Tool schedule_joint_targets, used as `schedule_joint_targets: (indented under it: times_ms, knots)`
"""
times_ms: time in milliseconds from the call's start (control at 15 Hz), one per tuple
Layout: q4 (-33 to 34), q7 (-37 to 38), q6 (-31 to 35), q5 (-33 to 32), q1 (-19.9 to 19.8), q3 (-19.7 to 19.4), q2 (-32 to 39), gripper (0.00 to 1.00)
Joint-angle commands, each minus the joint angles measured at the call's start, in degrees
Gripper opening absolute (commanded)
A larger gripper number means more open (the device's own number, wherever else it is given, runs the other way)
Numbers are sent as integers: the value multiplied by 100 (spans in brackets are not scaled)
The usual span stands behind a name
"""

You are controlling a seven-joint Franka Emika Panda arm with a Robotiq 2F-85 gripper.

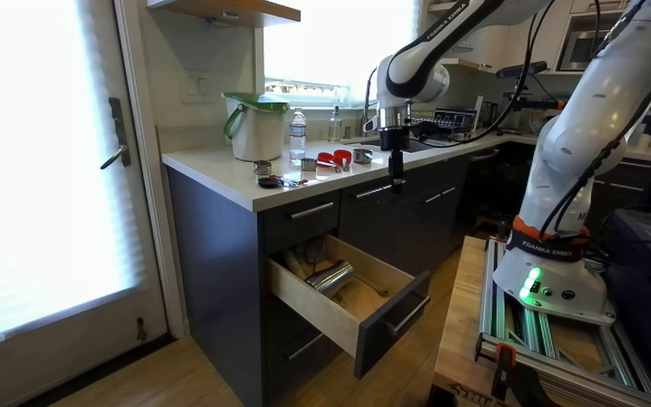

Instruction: Open the second far left drawer from the top fully

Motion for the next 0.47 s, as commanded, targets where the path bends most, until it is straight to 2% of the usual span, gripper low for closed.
schedule_joint_targets:
  times_ms: [0, 133, 400]
  knots:
    - [0, -269, -193, -33, 25, -159, -105, 100]
    - [-34, -644, -318, -26, -35, -314, -175, 100]
    - [-57, -743, -318, -24, -42, -336, -168, 100]
